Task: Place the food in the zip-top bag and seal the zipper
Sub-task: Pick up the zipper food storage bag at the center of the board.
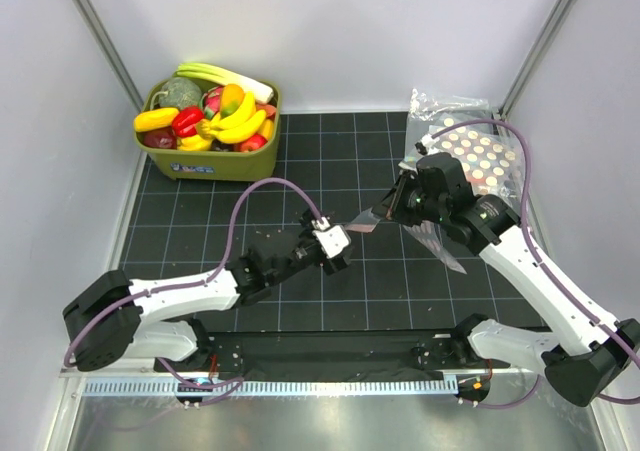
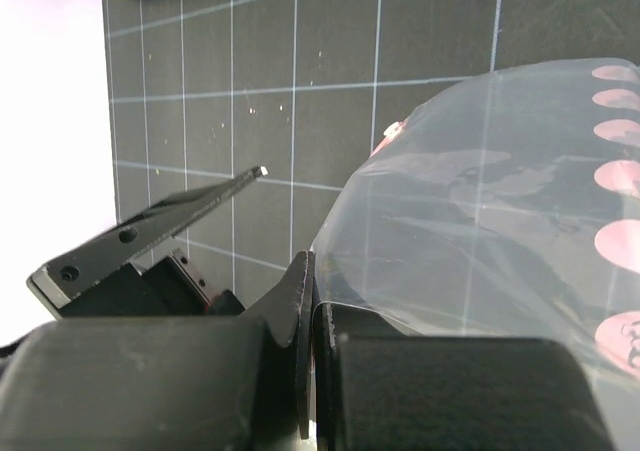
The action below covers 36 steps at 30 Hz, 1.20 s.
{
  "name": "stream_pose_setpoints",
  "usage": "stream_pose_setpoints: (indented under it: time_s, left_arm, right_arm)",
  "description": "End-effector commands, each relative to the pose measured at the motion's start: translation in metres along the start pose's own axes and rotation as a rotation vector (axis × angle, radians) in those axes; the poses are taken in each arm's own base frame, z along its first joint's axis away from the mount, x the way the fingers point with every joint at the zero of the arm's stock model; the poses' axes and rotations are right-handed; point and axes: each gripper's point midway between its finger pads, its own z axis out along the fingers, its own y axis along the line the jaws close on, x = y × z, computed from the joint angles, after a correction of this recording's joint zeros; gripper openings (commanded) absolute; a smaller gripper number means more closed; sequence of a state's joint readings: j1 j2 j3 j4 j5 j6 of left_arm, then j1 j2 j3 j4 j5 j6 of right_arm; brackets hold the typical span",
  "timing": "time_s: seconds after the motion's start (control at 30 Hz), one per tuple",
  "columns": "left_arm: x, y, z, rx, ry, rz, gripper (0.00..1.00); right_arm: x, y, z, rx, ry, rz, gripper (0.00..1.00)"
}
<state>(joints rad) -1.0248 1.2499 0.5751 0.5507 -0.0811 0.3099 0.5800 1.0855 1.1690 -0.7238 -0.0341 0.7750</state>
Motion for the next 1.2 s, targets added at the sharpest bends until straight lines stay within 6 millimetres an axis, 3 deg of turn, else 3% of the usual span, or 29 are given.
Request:
stream_pose_setpoints:
  time_s: [0.0,0.1,0.33,0.67,0.97,1.17]
  left_arm:
    - [-0.033,0.013,-0.002,-0.046,-0.111,0.034,0.92]
    - [-0.049,-0.002,-0.012,0.04,-0.209,0.02,0.93]
    - [-0.068,0.0,-0.03,0.05,-0.281,0.011,0.86]
    - [-0.058,-0.008,-0.014,0.082,-0.236,0.016,0.77]
    - [-0.058,-0.001,-0.013,0.044,-0.228,0.006,0.64]
    - [-0.058,0.001,-0.015,0.036,-0.228,0.004,0.62]
  right_arm:
    - [-0.007,0.017,-0.01,-0.071,-0.005,-0.048,0.01]
    - [-0.007,0.016,-0.01,-0.065,0.0,-0.073,0.01]
    - [-0.002,0.012,-0.002,-0.047,0.032,-0.09,0.01]
    - [0.004,0.016,0.003,-0.08,0.051,-0.055,0.01]
    - [0.011,0.016,0.008,-0.09,0.079,-0.042,0.01]
    - [0.016,0.013,0.015,-0.082,0.104,-0.037,0.01]
